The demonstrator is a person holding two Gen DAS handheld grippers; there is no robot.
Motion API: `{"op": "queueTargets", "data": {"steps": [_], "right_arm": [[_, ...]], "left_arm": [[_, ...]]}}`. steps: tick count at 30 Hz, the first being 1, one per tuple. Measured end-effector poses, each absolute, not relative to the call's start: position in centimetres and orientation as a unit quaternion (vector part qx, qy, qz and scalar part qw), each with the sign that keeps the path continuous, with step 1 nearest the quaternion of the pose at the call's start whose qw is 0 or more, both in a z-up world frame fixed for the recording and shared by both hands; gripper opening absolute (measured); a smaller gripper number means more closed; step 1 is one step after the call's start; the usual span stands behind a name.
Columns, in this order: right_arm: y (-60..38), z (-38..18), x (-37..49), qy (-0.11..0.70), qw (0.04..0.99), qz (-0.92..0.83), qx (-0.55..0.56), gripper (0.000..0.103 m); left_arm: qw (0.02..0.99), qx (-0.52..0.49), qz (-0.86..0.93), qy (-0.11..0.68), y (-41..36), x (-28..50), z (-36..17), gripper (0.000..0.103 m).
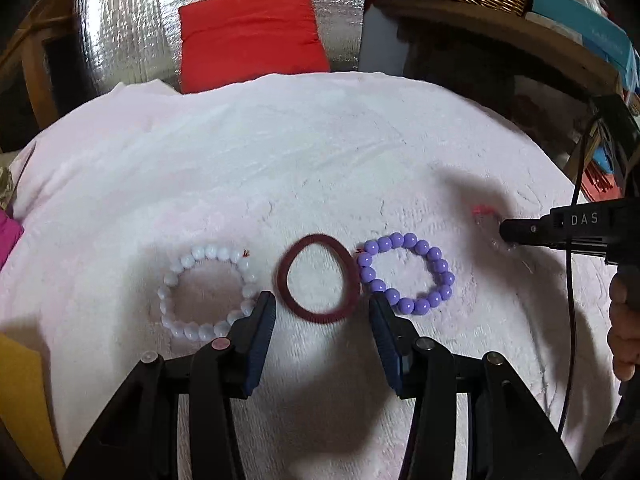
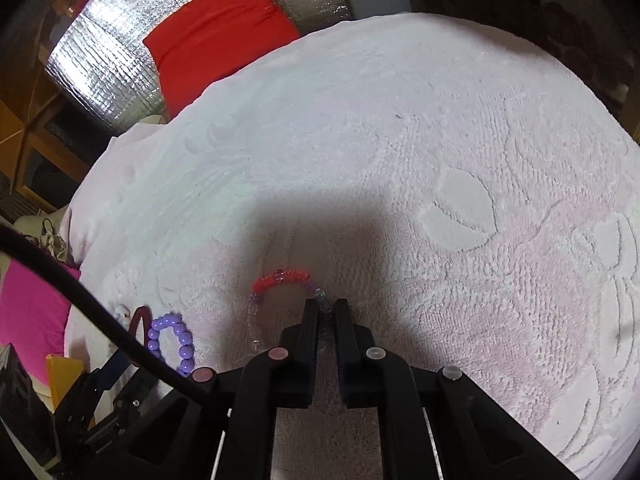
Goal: Organize jewelry
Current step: 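Grasp the pink-and-clear bead bracelet with the right tool while the left tool grasps the dark red hair tie, then lift and carry the dark red hair tie and pink bracelet over the orange box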
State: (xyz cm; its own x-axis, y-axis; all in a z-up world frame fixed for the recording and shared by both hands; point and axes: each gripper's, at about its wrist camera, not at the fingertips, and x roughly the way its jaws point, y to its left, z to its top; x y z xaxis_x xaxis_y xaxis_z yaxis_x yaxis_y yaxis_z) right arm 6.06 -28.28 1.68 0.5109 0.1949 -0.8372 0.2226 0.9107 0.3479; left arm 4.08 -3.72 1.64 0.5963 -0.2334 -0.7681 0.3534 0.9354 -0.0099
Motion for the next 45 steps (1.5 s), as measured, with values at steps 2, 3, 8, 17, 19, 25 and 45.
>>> {"op": "queueTargets", "data": {"steps": [2,3,8,17,19,25,45], "right_arm": [[-28.6,1.6,6.0,0.495,0.841,-0.008,0.219,0.010],[-28.5,1.6,5.9,0.495,0.841,-0.008,0.219,0.010],[-28.4,1.7,5.9,0.495,0.842,-0.007,0.213,0.010],[-28.5,1.7,5.6,0.495,0.844,-0.003,0.206,0.010],[-28.6,1.7,5.3,0.496,0.844,-0.004,0.203,0.010],[-29.1,1.7,4.9,0.502,0.841,0.007,0.201,0.010],[-30.1,4.6,2.8,0.479,0.831,0.067,0.276,0.009]], "left_arm": [[0.890,0.086,-0.167,0.415,-4.2,4.1,1.5,0.050],[0.891,0.094,-0.166,0.412,-4.5,4.1,1.4,0.050],[0.892,0.096,-0.170,0.408,-5.1,4.5,1.3,0.049],[0.885,0.072,-0.183,0.422,-5.0,3.5,1.7,0.009],[0.883,0.060,-0.181,0.429,-4.4,3.1,1.9,0.008],[0.887,0.060,-0.170,0.425,-3.1,0.7,2.8,0.008],[0.915,0.026,-0.103,0.389,1.6,-3.2,6.2,0.008]]}}
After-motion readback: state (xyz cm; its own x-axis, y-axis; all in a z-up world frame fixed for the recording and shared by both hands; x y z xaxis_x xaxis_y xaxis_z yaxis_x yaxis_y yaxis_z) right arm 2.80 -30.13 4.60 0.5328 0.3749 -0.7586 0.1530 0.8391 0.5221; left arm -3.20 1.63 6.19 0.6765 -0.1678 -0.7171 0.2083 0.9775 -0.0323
